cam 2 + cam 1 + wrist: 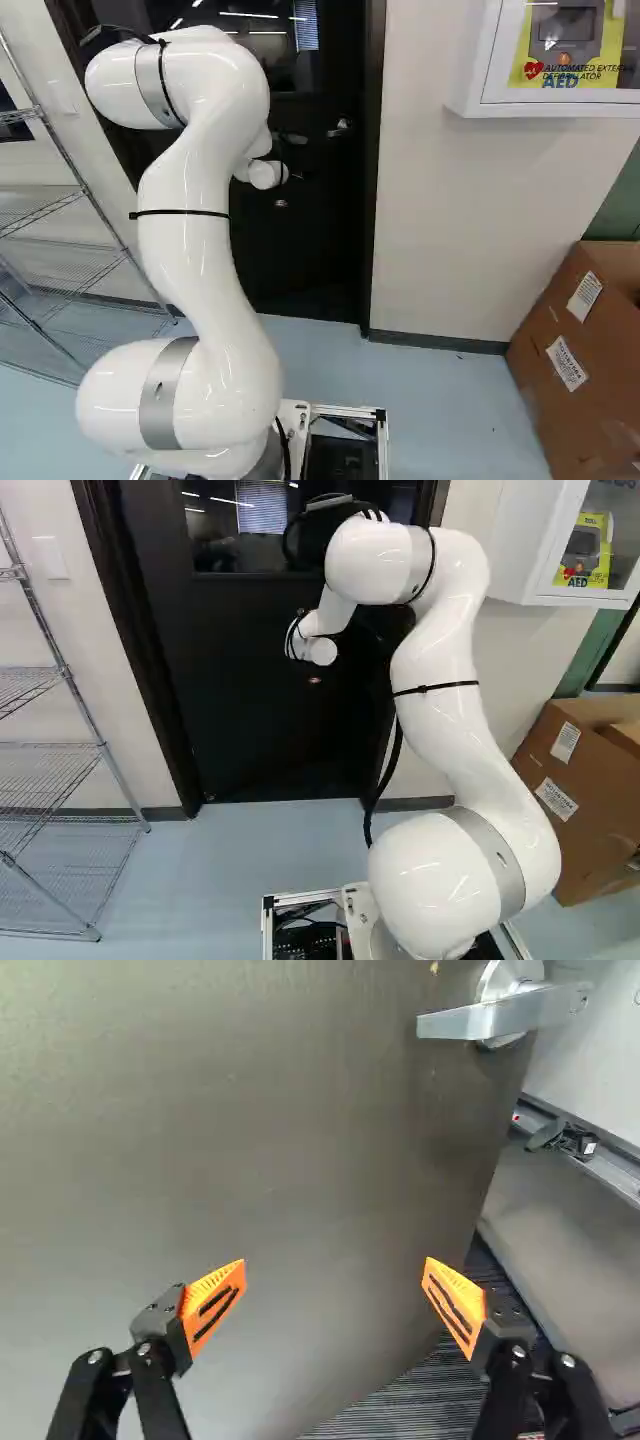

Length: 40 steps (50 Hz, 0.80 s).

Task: Open the door and move inside

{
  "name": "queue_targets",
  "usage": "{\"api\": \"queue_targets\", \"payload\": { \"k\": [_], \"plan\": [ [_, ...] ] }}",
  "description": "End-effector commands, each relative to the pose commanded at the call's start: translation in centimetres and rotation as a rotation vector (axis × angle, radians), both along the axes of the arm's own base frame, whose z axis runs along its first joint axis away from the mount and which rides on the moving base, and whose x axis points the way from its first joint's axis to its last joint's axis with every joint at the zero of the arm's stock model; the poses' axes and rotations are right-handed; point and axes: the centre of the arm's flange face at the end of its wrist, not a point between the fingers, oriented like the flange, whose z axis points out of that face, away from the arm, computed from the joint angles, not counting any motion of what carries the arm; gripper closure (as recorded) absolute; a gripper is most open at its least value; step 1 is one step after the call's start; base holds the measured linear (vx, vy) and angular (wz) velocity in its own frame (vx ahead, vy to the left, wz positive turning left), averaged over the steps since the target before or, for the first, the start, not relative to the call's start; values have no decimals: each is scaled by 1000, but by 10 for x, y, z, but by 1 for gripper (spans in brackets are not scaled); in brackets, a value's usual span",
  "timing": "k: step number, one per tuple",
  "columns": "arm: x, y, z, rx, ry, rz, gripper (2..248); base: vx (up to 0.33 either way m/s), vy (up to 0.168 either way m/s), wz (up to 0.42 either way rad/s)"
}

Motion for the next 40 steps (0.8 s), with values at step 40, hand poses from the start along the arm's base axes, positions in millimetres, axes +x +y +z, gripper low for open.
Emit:
{"api": "queue_targets", "payload": {
  "k": [40],
  "plan": [
    [-11,52,4,-100,-40,210,3,0,0,0]
  ]
}}
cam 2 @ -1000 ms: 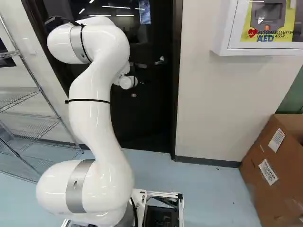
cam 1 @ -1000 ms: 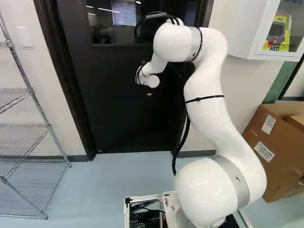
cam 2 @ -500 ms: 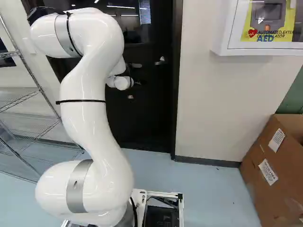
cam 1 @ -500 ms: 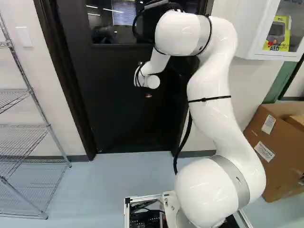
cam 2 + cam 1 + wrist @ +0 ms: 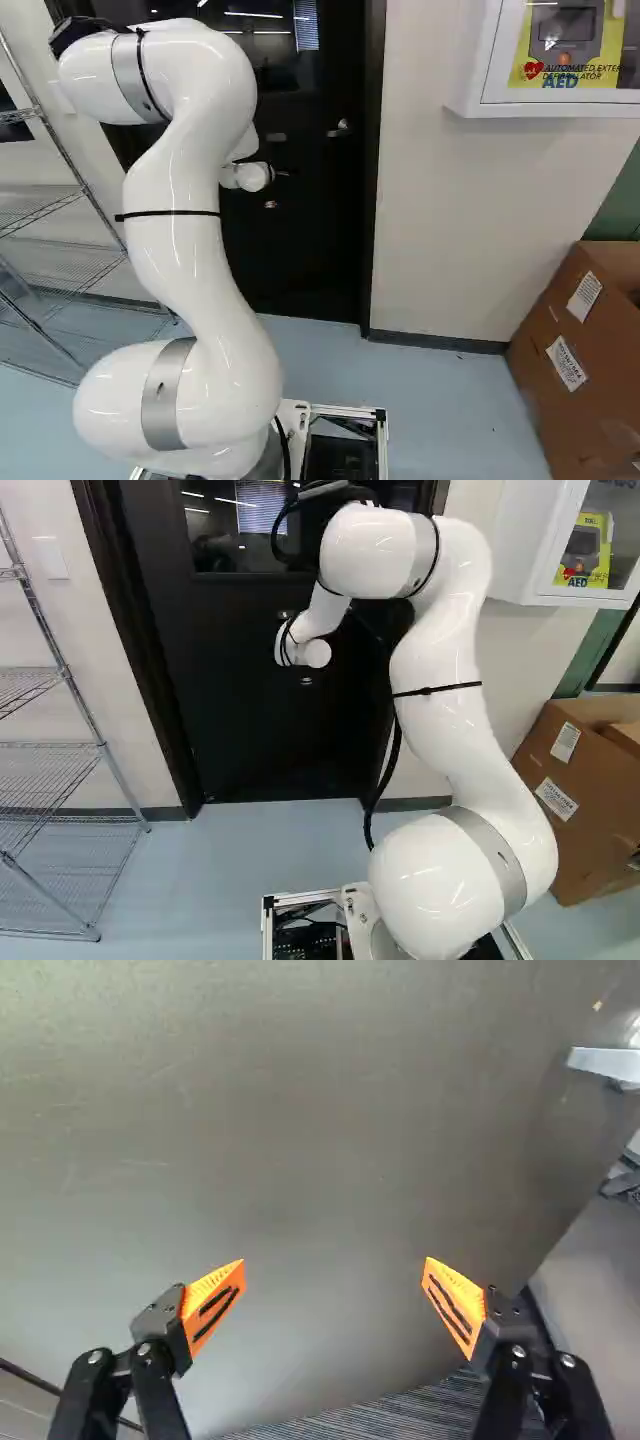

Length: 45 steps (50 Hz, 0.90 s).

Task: Open the door and move inside

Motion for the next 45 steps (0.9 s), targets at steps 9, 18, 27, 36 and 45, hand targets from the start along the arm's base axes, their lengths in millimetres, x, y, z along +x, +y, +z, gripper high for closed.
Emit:
{"api": "queue_targets", "payload": {
  "k": [9,18,27,36,45],
  "plan": [
    [13,13,-3,0,-16,19,3,0,0,0],
    [25,27,-5,3,-30,35,3,0,0,0],
    [37,42,-9,6,-43,50,3,0,0,0],
    [53,50,-12,11,-60,55,3,0,0,0],
    [70,55,-17,15,-79,56,3,0,0,0]
  ]
}}
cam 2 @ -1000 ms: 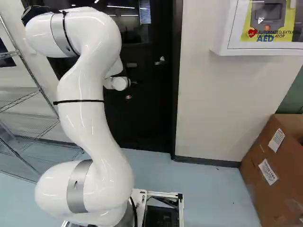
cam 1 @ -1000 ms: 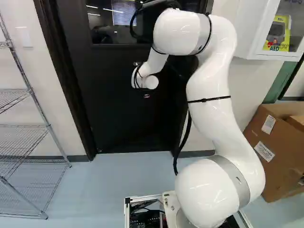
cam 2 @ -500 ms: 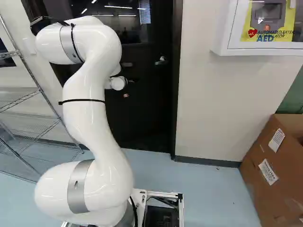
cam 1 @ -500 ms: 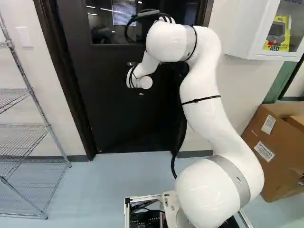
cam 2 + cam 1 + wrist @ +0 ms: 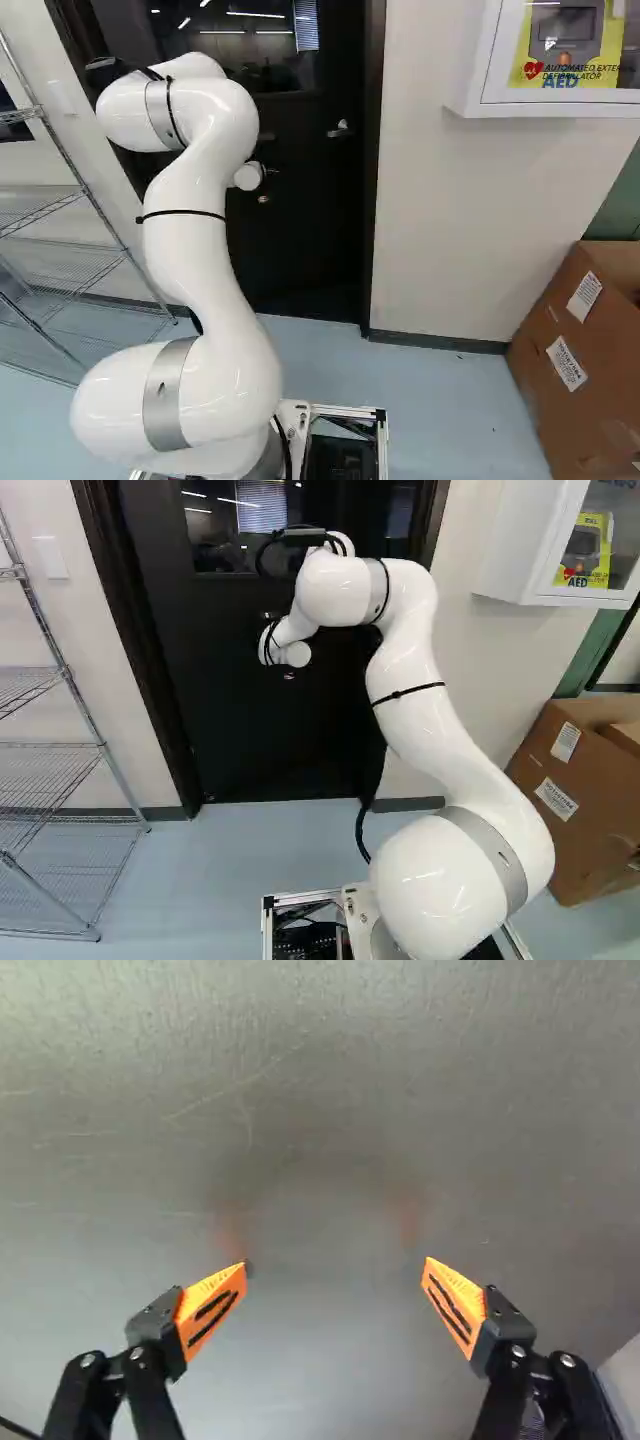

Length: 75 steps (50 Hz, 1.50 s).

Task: Open the door and move inside

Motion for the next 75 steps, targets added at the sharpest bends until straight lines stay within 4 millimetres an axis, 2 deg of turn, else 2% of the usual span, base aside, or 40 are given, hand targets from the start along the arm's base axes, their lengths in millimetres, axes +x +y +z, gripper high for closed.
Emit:
{"api": "queue_targets", "payload": {
  "k": [18,23,41,75],
  "plan": [
    [34,10,-10,11,-41,0,3,0,0,0],
    [36,14,-11,13,-45,5,3,0,0,0],
    [8,20,-3,4,-14,22,3,0,0,0],
    [-58,18,11,-15,49,46,3,0,0,0]
  ]
}}
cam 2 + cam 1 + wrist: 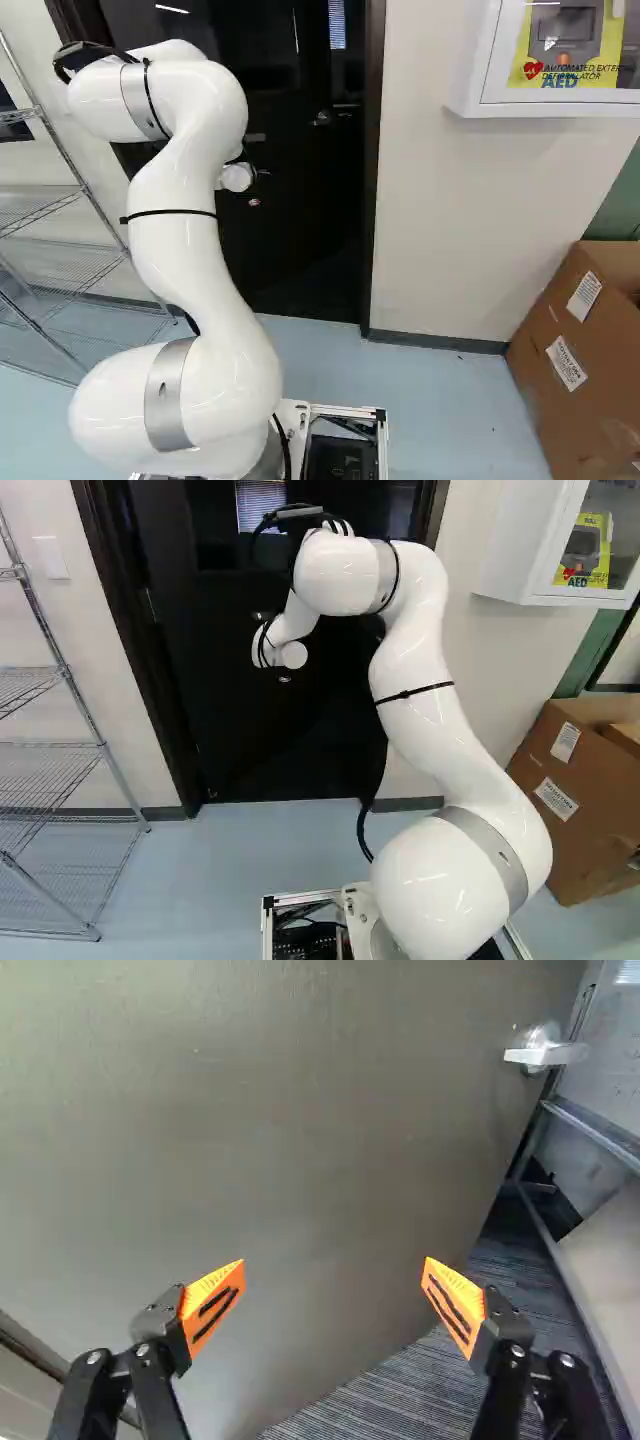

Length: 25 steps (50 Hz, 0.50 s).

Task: Open the door and move inside

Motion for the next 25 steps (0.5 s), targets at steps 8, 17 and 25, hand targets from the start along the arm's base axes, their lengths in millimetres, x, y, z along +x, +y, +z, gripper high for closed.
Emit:
{"api": "queue_targets", "payload": {
  "k": [8,17,25],
  "plan": [
    [-15,-1,3,-4,13,6,3,0,0,0],
    [-33,-3,6,-9,27,11,3,0,0,0],
    [-49,-6,9,-13,39,14,3,0,0,0]
  ]
}}
